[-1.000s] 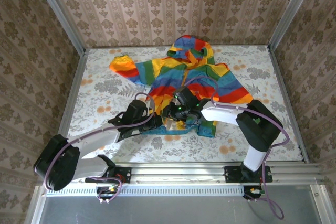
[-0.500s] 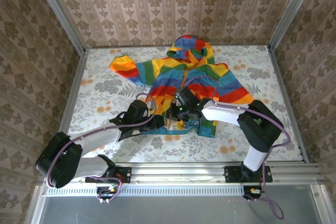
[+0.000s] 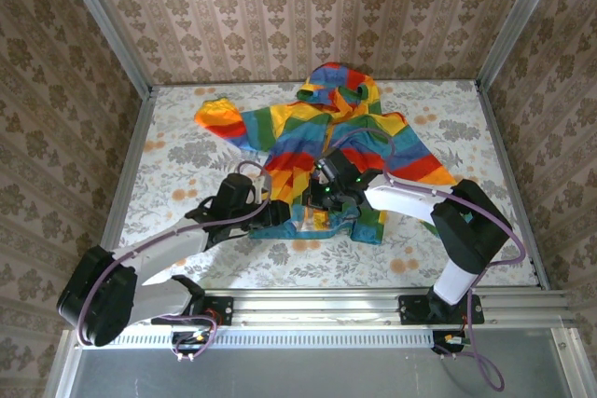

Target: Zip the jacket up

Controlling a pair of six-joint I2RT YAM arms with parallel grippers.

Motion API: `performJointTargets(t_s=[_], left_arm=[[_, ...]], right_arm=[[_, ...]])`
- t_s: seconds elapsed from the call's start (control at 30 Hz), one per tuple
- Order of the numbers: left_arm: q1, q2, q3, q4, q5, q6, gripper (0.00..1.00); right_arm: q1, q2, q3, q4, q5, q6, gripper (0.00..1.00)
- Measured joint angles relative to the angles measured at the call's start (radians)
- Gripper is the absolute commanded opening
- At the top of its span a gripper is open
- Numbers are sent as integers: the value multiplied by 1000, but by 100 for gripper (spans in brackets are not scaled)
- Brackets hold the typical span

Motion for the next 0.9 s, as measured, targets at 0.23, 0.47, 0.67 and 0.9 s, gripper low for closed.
performJointTargets(t_s=[0.23,0.47,0.67,0.9], left_arm=[[0,42,0,44,51,-5,36],[0,117,0,114,97,-20,33],[0,145,0,150,116,-32,32],[0,163,0,186,130,-40,31]], right_arm=[[0,0,0,-8,-1,-2,0],[0,0,0,-10,-1,-2,0],[-3,0,0,-10,-5,-3,0],[-10,0,0,-10,-5,-5,0]])
